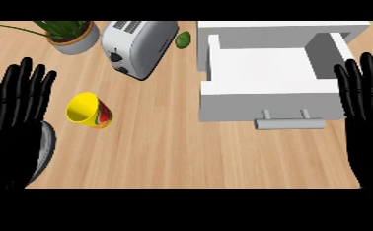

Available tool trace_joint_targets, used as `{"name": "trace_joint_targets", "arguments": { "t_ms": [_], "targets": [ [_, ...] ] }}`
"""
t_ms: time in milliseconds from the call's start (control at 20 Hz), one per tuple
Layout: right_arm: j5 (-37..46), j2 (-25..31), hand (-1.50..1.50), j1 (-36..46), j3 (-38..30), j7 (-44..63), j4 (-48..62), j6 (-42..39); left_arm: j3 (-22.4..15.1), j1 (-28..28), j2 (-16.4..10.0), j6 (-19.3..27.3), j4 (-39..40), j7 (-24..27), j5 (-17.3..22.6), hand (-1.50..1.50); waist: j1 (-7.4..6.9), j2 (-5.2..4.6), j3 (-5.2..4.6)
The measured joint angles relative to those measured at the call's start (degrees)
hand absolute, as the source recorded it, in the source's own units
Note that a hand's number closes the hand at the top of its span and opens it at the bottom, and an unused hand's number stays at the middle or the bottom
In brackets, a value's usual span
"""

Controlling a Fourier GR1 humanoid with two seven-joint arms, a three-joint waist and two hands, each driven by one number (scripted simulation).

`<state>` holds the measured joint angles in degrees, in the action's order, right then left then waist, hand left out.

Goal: Pick up the cup, place it into the drawer and close the drawer

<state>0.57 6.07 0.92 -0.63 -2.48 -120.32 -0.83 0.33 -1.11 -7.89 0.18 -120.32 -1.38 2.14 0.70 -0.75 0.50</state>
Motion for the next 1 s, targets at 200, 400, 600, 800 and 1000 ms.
{"name": "trace_joint_targets", "arguments": {
  "t_ms": [200, 400, 600, 800, 1000],
  "targets": [
    [0.02, -0.76, -1.5, 0.34, -0.36, 2.31, -0.56, 1.1, 2.24, 1.33, -2.16, -4.95, 2.48, 1.46, 4.8, -1.5, -0.39, 0.48, -0.33],
    [0.68, 0.28, -1.5, 0.2, -0.06, 3.78, 0.05, 0.24, 3.94, 1.86, -2.93, -9.94, 5.33, 0.41, 13.72, -1.5, -0.67, 0.59, -0.47],
    [1.52, 1.33, -1.5, 0.97, 0.66, 5.99, 1.12, -0.84, 8.21, 2.29, -4.39, -14.28, 11.06, -0.52, 22.56, -1.5, -0.73, 0.64, -0.52],
    [2.25, 1.02, -1.5, 0.02, 1.1, 3.88, 3.01, -1.81, 10.92, 3.37, -5.41, -17.26, 16.94, -0.28, 26.01, -1.5, -0.67, 0.69, -0.51],
    [1.98, 1.16, -1.5, 1.05, 0.29, 3.92, 4.06, -2.61, 12.75, 2.35, -5.62, -19.63, 21.24, 1.72, 25.9, -1.5, -0.71, 0.72, -0.5]
  ]
}}
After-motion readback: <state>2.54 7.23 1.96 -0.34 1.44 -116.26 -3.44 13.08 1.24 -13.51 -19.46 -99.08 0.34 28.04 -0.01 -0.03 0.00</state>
